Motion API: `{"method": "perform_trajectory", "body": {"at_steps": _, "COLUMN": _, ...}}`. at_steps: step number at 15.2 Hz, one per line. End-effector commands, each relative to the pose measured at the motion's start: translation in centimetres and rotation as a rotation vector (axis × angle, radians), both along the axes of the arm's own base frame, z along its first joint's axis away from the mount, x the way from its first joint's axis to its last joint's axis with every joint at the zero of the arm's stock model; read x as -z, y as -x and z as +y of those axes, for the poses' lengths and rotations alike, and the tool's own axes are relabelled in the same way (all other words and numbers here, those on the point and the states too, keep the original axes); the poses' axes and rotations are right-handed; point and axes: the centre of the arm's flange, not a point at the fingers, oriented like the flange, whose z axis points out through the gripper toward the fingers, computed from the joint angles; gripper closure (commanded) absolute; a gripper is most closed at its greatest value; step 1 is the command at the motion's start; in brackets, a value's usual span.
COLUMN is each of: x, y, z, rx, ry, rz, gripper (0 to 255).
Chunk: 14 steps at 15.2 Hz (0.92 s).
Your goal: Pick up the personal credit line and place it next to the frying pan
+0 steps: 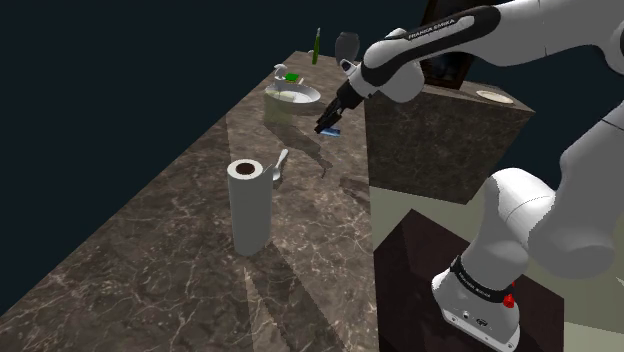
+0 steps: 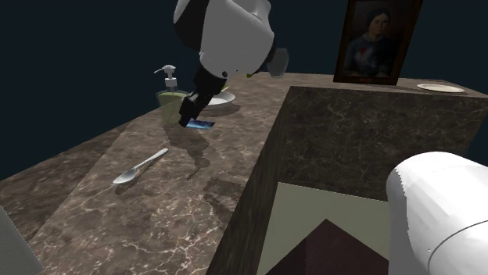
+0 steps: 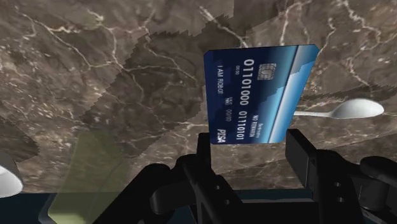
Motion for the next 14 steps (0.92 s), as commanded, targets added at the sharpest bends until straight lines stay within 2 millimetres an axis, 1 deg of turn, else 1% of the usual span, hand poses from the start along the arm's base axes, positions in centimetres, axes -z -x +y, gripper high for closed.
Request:
{"method": "perform_trajectory", "body": {"at_steps": 1, "x": -0.1, "y": -1.8, "z": -1.8, "rx": -0.002, "ry": 0.001, "rz": -0.002, "gripper": 255}}
{"method": "perform_trajectory", "body": {"at_steps": 14, "x": -0.2, "y": -13.6, "z": -14.3, "rx": -0.002, "ry": 0.001, "rz": -0.002, "gripper": 255}}
